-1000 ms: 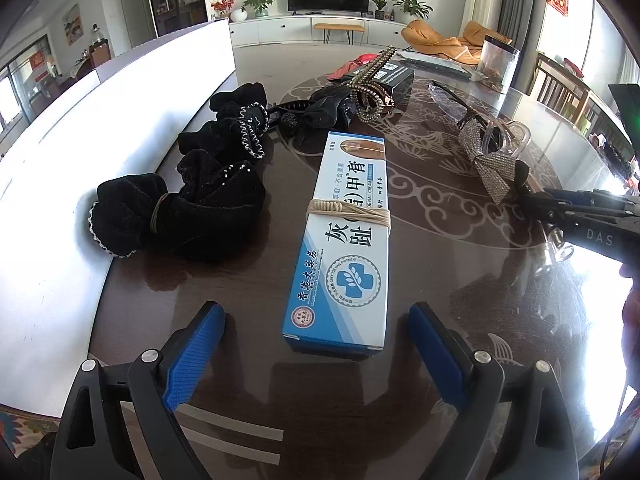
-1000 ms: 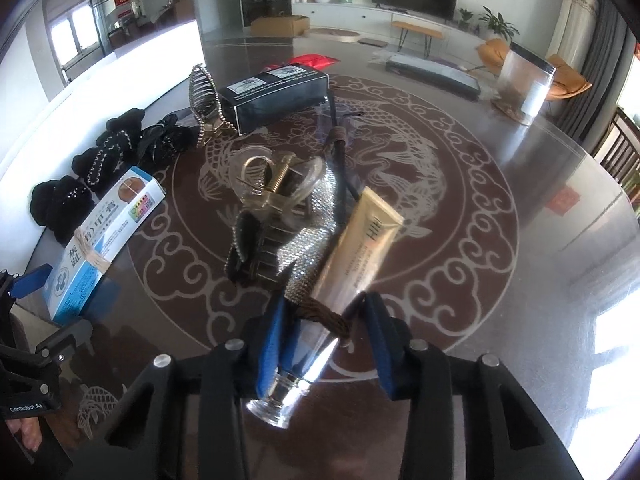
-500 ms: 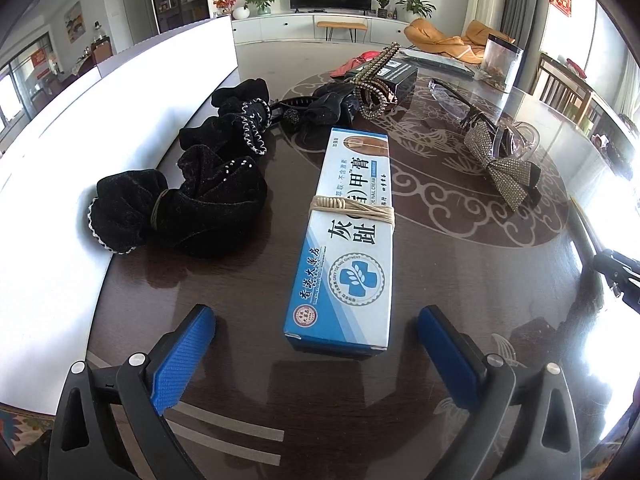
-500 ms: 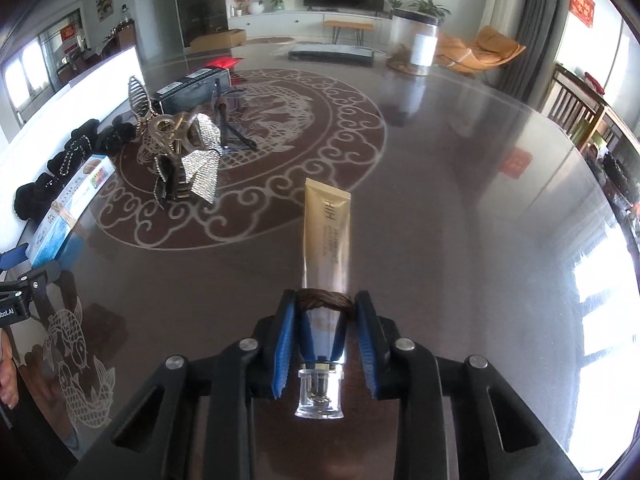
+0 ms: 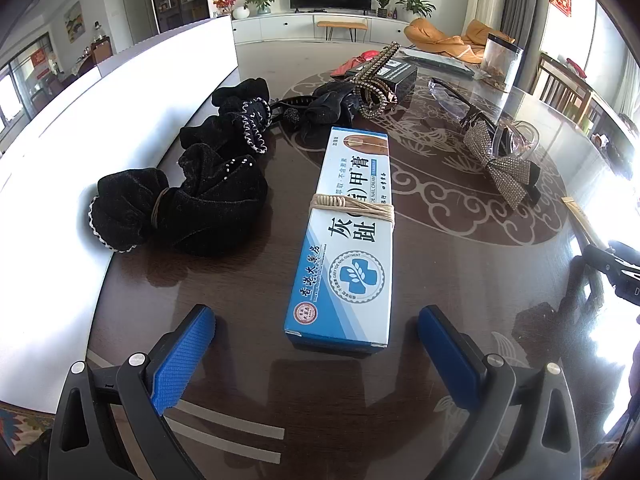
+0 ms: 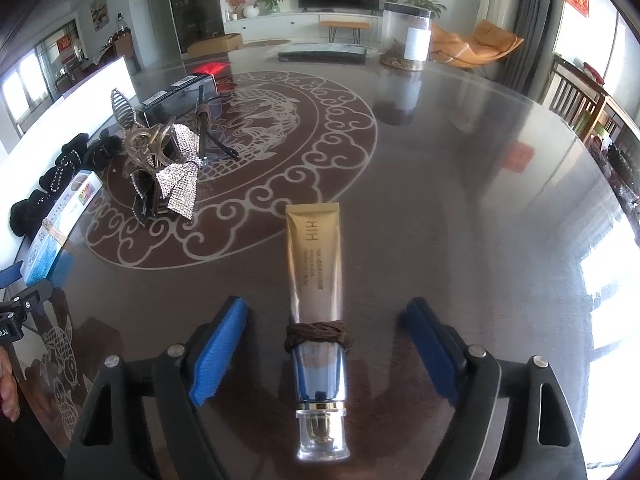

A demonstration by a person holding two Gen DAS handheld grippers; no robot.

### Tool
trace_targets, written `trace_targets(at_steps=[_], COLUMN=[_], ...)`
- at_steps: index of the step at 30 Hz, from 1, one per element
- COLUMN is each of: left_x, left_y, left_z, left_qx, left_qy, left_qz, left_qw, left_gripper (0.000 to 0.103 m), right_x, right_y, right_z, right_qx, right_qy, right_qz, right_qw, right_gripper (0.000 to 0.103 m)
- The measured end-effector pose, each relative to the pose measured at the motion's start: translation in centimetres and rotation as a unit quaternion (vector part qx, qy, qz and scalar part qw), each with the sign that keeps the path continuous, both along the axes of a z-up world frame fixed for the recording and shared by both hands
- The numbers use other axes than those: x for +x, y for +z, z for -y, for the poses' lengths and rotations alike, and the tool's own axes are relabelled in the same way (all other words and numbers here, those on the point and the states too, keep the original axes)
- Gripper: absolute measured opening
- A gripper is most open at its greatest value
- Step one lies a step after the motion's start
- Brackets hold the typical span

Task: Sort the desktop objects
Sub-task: 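Lift the gold tube with the right gripper while the left gripper regrasps the ointment box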

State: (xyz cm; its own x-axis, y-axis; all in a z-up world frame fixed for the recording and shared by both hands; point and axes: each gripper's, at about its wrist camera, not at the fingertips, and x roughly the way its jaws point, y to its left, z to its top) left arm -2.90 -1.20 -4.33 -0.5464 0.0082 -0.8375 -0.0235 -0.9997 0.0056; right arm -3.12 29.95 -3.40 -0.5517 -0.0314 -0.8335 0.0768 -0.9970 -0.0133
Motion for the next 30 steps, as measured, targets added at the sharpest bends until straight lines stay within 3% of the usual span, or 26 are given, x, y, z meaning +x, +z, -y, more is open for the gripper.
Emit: trace_targets(at_steps=[11, 27, 30], left_x=[-0.04, -0.11, 0.00], left_y=[-0.04, -0.03, 0.34], left_z=[-0.03, 0.09, 0.86], left_qx=[0.000, 0.001, 0.037], left_qy=[0.001, 0.000, -0.003], left_qz=[0.000, 0.007, 0.008], left_qw=[1.0000, 1.0000, 0.9993], left_gripper=[0.103, 0.103, 0.103], right_x=[-0.21, -0.21, -0.21], right_y=[-0.63, -0.66, -0.66], right_z=[1.01, 0.93, 0.93], right_qx=[-0.001, -0.001, -0.001], right_qy=[0.004, 0.004, 0.004], right_qz=[-0.016, -0.017, -0.017], right_qw=[1.000, 1.000, 1.000], right_gripper=[0.103, 0.103, 0.103])
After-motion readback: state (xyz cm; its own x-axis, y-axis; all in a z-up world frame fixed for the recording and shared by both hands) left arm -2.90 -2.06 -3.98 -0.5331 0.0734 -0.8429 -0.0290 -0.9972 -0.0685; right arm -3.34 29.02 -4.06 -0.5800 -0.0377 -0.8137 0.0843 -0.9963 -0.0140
